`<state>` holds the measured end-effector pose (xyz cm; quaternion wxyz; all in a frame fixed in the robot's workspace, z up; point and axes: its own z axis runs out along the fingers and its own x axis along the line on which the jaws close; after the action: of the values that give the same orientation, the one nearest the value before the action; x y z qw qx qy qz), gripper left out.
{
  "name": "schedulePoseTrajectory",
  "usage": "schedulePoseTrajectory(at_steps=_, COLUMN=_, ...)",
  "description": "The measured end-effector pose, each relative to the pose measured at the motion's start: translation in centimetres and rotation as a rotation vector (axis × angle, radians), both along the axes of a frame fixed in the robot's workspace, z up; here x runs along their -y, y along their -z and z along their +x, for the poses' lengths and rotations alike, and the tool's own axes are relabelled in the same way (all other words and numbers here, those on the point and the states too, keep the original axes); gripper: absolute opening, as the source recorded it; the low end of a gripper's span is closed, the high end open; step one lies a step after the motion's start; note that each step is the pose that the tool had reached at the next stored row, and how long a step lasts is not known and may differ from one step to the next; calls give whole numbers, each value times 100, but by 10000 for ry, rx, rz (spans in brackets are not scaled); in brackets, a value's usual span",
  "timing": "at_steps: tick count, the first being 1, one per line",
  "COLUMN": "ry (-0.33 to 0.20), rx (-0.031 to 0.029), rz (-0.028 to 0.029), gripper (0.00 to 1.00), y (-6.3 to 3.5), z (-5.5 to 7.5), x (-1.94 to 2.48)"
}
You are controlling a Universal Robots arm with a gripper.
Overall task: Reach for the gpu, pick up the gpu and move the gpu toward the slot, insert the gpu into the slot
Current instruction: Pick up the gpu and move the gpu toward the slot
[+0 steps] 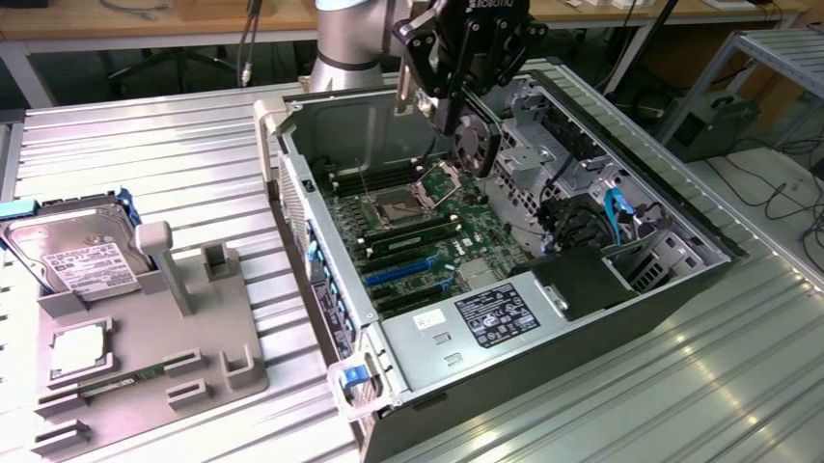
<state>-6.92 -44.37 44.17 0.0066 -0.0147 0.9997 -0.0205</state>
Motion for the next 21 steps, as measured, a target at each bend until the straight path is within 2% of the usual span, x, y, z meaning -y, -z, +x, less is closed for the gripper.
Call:
schedulePoseTrajectory(at_steps=3, ry=-1, rx=-64, rz=171, gripper=28, y=6, z=71, x=-1)
schedulePoseTrajectory(at_steps=4, ry=-1, rx=-75, rz=208, gripper=28, y=11, z=86, x=-1)
schedulePoseTrajectory(at_steps=14, ry=-1, rx=-78, rz=216, gripper=28, y=29, z=191, x=-1)
schedulePoseTrajectory(at_steps=21, ry=-1, rx=-89, rz=217, gripper=28, y=44, z=318, x=-7)
